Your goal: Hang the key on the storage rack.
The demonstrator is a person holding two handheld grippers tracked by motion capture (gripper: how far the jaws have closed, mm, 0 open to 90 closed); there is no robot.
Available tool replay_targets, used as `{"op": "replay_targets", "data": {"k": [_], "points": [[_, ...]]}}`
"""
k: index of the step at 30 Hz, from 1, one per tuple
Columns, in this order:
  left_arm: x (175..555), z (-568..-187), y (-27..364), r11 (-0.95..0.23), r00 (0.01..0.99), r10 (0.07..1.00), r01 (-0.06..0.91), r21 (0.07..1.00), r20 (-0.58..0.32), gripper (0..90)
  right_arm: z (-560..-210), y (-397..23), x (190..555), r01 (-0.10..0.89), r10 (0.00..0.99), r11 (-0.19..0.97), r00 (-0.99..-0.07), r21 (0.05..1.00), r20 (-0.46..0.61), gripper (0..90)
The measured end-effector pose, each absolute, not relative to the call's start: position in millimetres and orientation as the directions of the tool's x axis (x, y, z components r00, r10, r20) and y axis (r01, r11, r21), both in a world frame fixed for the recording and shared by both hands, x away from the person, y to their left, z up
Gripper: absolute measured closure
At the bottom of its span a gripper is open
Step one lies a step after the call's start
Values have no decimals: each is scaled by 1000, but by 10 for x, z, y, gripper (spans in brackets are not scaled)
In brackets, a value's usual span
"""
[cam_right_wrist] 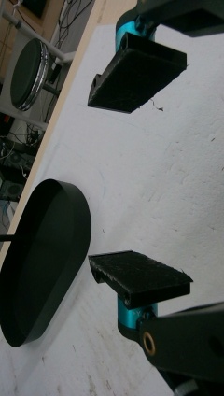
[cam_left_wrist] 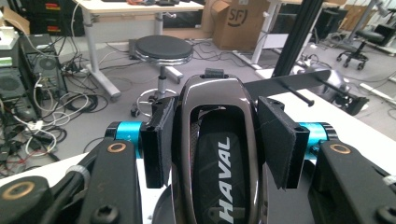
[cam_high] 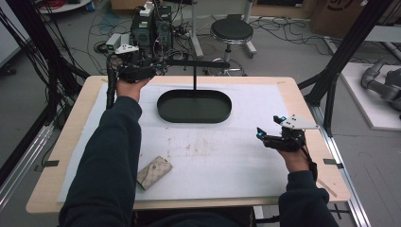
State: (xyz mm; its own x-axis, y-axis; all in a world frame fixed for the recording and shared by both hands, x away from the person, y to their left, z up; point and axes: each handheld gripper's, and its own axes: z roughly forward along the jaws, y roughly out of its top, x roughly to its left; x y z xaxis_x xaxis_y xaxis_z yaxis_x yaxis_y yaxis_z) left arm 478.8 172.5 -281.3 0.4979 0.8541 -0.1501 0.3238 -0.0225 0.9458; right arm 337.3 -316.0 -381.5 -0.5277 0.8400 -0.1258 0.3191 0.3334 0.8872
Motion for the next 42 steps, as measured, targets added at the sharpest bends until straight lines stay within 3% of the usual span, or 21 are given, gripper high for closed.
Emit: {"op": "replay_targets", "data": {"k": [21,30,42], "points": [[4900,-2910,1745,33,459,866,342,939,-198,486,-3833,-3170,3370,327,838,342,-530,881,-128,215],[4911,-3233,1834,71,396,884,411,909,-248,485,-3838,-3188,3362,330,841,341,-526,880,-128,215],[4912,-3632,1640,-37,399,899,480,876,-181,484,-3859,-3170,3369,335,838,355,-529,873,-138,215]]}}
